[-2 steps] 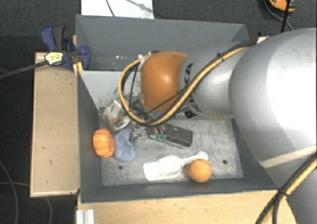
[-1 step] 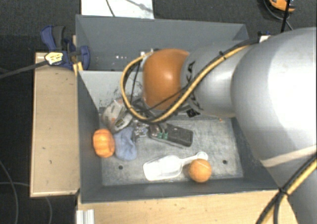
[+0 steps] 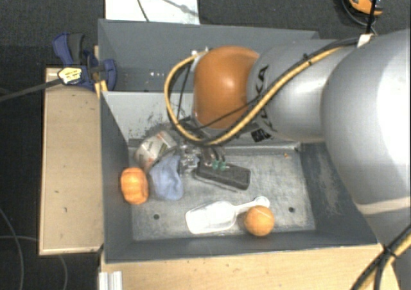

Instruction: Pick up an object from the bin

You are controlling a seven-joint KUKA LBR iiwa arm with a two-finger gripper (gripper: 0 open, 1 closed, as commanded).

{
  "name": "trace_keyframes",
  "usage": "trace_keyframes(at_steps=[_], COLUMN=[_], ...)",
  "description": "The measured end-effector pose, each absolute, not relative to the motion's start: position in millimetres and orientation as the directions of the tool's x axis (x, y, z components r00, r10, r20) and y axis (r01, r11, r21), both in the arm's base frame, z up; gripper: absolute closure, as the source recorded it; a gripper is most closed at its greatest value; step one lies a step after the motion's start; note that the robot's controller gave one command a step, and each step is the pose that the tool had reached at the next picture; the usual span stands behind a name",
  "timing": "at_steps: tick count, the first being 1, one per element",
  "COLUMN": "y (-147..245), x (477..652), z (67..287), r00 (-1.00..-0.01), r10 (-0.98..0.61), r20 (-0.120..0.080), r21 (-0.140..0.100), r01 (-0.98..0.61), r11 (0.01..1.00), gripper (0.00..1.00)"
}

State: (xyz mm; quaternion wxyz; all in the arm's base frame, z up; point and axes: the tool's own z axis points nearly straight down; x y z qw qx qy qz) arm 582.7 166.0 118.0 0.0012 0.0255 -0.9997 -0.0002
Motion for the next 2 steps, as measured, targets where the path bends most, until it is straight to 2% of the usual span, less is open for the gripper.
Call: trace_keyframes(at_steps=[1,2], y=[180.0,180.1], x=[580.4,577.4], z=[156.9,212.8], r00=[-0.996,-0.996], r10=[-0.089,-0.084], r20=[-0.003,0.003], r21=[0.0,0.0], r01=[-0.089,-0.084], r11=[0.996,0.996], gripper=[1.0,1.0])
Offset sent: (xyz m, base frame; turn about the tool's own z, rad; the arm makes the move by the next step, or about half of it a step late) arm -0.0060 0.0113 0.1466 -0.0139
